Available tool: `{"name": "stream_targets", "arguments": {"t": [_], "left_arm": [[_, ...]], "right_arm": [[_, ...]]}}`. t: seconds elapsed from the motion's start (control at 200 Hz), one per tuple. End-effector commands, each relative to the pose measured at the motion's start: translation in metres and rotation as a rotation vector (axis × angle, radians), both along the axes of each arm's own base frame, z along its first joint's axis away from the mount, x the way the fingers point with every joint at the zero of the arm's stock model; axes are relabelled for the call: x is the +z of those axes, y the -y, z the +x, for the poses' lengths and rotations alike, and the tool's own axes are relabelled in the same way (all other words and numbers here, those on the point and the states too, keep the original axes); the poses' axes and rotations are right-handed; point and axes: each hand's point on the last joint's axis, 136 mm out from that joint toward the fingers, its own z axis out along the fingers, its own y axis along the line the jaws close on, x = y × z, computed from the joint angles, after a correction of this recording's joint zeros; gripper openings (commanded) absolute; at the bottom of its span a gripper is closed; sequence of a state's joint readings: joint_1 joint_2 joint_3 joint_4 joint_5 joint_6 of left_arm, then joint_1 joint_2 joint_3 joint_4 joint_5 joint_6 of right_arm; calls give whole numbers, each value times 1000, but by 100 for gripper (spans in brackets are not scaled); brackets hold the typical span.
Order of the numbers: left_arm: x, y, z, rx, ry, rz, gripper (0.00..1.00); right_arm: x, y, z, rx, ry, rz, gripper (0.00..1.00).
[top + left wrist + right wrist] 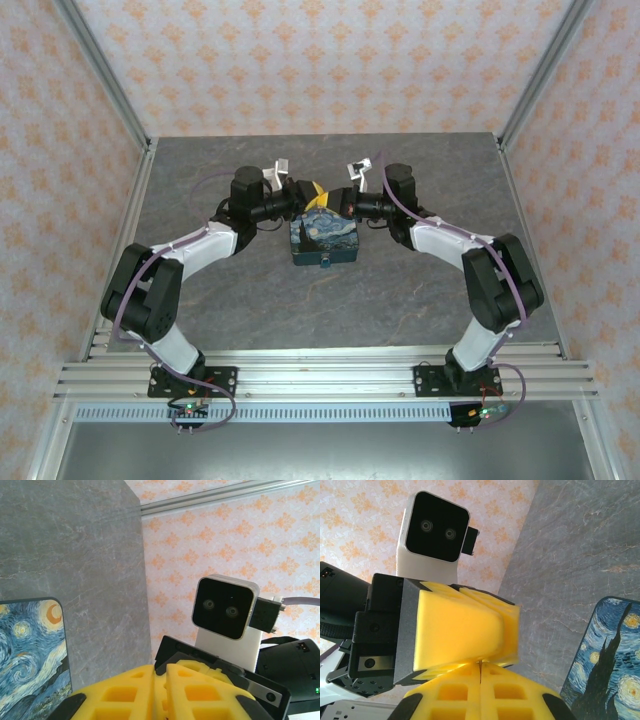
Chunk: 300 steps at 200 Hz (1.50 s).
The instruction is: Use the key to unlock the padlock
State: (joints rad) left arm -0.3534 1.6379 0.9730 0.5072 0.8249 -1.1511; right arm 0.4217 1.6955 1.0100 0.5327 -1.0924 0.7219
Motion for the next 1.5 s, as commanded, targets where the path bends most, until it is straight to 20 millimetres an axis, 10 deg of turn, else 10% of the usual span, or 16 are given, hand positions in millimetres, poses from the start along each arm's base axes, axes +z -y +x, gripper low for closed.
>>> {"name": "stream_targets", "arguments": {"t": [0.0, 0.365, 0.891, 1.256, 1.496], "left_arm": [[18, 8, -13, -33, 45, -30, 9], [10, 12, -10, -4, 22, -22, 0], [-25, -8, 5, 169, -79, 4, 0], [-7, -17, 5, 190, 37, 86, 0], [10, -27, 20, 315, 65, 26, 0]], "right_arm": [[15, 6, 15, -49, 72, 47, 0], [10, 7, 21, -77, 47, 56, 0], [3, 28, 25, -156, 24, 53, 62], [-18, 86, 45, -541, -187, 132, 63], [4, 89, 51, -698, -213, 366, 60]]}}
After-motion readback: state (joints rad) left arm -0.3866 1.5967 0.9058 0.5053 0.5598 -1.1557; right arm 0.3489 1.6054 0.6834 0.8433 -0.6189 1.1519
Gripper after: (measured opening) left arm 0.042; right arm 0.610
